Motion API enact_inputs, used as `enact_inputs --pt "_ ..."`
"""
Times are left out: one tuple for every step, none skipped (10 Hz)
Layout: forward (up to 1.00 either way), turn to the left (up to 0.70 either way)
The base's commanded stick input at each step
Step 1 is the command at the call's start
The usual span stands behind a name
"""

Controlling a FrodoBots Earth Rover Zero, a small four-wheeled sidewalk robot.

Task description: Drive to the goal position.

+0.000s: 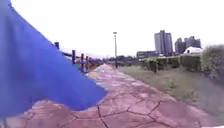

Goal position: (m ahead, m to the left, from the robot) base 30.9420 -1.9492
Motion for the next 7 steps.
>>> enact_inputs --pt "1.00 0.00" --pt "1.00 0.00" --pt "1.00 0.00" --pt "1.00 0.00" --pt "1.00 0.00" --pt "1.00 0.00" --pt "1.00 0.00"
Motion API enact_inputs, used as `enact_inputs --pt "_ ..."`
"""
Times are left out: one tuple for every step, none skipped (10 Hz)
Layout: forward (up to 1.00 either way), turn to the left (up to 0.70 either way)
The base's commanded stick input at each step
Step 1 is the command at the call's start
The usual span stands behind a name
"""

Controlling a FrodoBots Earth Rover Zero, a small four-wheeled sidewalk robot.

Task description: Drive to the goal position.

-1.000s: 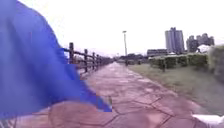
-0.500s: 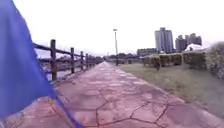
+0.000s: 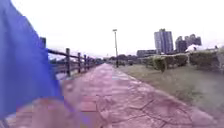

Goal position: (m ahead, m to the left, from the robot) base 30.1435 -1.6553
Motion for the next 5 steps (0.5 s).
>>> enact_inputs --pt "1.00 0.00" --pt "1.00 0.00" --pt "1.00 -0.21" --pt "1.00 -0.38" --pt "1.00 -0.34"
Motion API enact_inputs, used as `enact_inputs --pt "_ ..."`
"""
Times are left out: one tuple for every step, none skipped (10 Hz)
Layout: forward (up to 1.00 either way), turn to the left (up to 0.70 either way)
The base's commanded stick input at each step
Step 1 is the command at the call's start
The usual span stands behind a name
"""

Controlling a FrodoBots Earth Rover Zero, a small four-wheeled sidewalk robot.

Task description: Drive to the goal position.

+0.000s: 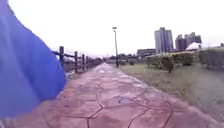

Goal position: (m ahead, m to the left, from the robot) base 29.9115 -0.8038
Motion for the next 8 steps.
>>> enact_inputs --pt "1.00 -0.04" --pt "1.00 0.00" --pt "1.00 0.00" --pt "1.00 0.00" --pt "1.00 0.00" --pt "1.00 0.00" --pt "1.00 0.00" --pt "1.00 0.00"
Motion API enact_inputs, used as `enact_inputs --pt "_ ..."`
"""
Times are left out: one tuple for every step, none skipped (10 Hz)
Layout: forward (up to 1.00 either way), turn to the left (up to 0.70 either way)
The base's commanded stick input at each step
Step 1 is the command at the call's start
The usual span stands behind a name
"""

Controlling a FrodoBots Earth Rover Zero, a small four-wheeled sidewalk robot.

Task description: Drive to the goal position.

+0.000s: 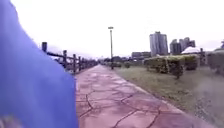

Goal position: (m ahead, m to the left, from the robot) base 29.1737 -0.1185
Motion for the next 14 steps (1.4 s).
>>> enact_inputs --pt "1.00 0.00" --pt "1.00 0.00" --pt "1.00 0.00" --pt "1.00 0.00" --pt "1.00 0.01" --pt "1.00 0.01" --pt "1.00 0.31" --pt "1.00 0.09" --pt "1.00 0.00" --pt "1.00 0.00" --pt "1.00 0.00" --pt "1.00 0.00" --pt "1.00 0.00" --pt "1.00 0.02"
